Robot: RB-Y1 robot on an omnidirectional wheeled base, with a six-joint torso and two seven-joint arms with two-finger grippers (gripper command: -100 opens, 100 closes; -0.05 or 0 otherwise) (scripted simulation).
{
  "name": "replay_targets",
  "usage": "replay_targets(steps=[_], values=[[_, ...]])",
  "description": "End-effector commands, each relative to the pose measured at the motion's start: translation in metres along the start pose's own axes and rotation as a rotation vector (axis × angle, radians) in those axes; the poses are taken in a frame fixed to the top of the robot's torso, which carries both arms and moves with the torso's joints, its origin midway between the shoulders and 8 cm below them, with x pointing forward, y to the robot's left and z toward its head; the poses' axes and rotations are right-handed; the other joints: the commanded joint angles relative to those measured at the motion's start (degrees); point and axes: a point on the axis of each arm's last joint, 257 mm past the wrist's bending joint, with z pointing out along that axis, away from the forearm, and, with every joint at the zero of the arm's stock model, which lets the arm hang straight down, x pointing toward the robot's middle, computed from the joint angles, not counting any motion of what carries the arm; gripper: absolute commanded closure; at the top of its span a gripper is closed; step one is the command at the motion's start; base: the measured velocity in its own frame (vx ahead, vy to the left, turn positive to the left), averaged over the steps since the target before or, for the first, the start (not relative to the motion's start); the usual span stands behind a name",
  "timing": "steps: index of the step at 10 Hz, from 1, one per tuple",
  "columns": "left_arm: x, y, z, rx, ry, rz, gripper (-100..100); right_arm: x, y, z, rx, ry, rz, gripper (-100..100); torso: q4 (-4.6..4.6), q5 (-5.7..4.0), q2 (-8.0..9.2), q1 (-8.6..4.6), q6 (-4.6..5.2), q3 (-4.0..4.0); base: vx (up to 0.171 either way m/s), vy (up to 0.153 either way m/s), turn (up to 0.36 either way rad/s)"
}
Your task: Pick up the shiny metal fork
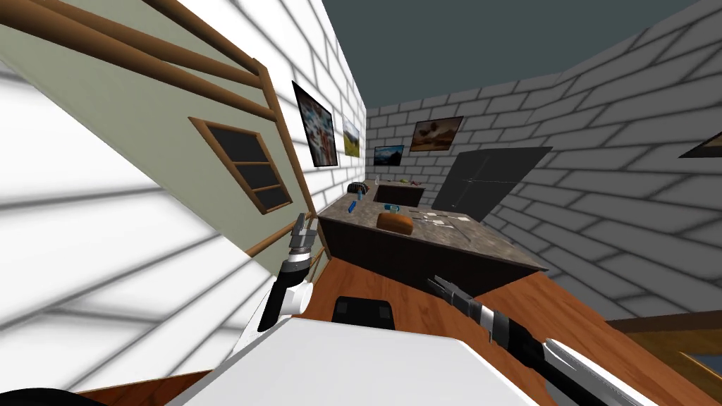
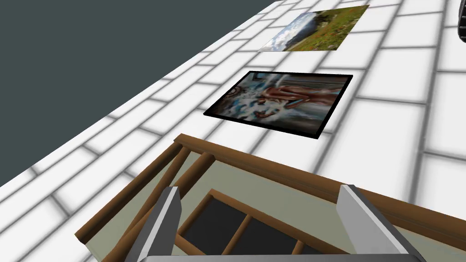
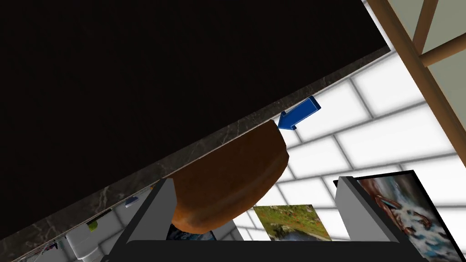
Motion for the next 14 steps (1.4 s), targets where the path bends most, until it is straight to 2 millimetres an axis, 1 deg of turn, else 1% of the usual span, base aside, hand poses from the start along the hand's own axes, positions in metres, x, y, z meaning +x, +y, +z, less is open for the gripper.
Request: replay_targets(steps=[1,2,3,4,5,6,7,8,9,10,11,12,13,14], values=[[0.0,0.0,0.0,0.0,0.0,0.0,0,0.019,-0.02,-0.017,0.039,0.088,-0.036,-100,0.0,0.0,0.0,0.0,0.0,0.0,0.005,0.022,0.266],[0.0,0.0,0.0,0.0,0.0,0.0,0,0.021,-0.027,-0.022,0.055,0.098,-0.037,-100,0.0,0.0,-0.02,-0.01,-0.04,-0.01,0.009,0.012,0.178],[0.0,0.0,0.0,0.0,0.0,0.0,0,0.033,-0.042,-0.037,0.084,0.165,-0.063,-100,-0.01,-0.02,-0.04,-0.04,0.0,-0.02,0.014,0.015,0.293],[0.0,0.0,0.0,0.0,0.0,0.0,0,0.034,-0.05,-0.043,0.102,0.177,-0.066,-100,-0.01,-0.02,-0.07,-0.05,-0.05,-0.04,0.016,0.005,0.161],[0.0,0.0,0.0,0.0,0.0,0.0,0,0.044,-0.063,-0.059,0.126,0.239,-0.089,-100,-0.01,-0.01,-0.06,-0.07,0.02,-0.04,0.017,0.004,0.256],[0.0,0.0,0.0,0.0,0.0,0.0,0,0.044,-0.072,-0.066,0.147,0.252,-0.094,-100,-0.01,-0.02,-0.07,-0.08,-0.03,-0.04,0.014,-0.005,0.136],[0.0,0.0,0.0,0.0,0.0,0.0,0,0.051,-0.085,-0.084,0.173,0.316,-0.121,-100,-0.01,-0.03,-0.07,-0.11,0.01,-0.04,0.021,-0.007,0.333],[0.0,0.0,0.0,0.0,0.0,0.0,0,0.051,-0.091,-0.09,0.191,0.325,-0.122,-100,-0.02,-0.03,-0.1,-0.12,-0.06,-0.06,0.023,-0.018,0.156],[0.0,0.0,0.0,0.0,0.0,0.0,0,0.052,-0.094,-0.093,0.198,0.327,-0.12,-100,-0.02,-0.04,-0.1,-0.15,0.03,-0.06,0.012,-0.01,-0.048],[0.0,0.0,0.0,0.0,0.0,0.0,0,0.057,-0.114,-0.119,0.246,0.398,-0.145,-100,-0.01,-0.05,-0.04,-0.13,0.06,-0.03,0.016,-0.009,0.218],[0.0,0.0,0.0,0.0,0.0,0.0,0,0.061,-0.125,-0.138,0.272,0.453,-0.165,-100,-0.01,-0.02,-0.07,-0.13,-0.03,-0.04,0.038,-0.035,0.383],[0.0,0.0,0.0,0.0,0.0,0.0,0,0.059,-0.131,-0.145,0.289,0.464,-0.171,-100,-0.03,-0.04,-0.15,-0.2,-0.04,-0.08,0.036,-0.047,0.231],[0.0,0.0,0.0,0.0,0.0,0.0,0,0.059,-0.133,-0.147,0.294,0.465,-0.17,-100,-0.03,-0.07,-0.17,-0.24,0.0,-0.1,0.015,-0.03,0.021],[0.0,0.0,0.0,0.0,0.0,0.0,0,0.058,-0.15,-0.174,0.34,0.528,-0.194,-100,-0.02,-0.07,-0.09,-0.19,0.06,-0.05,0.023,-0.032,0.235]])
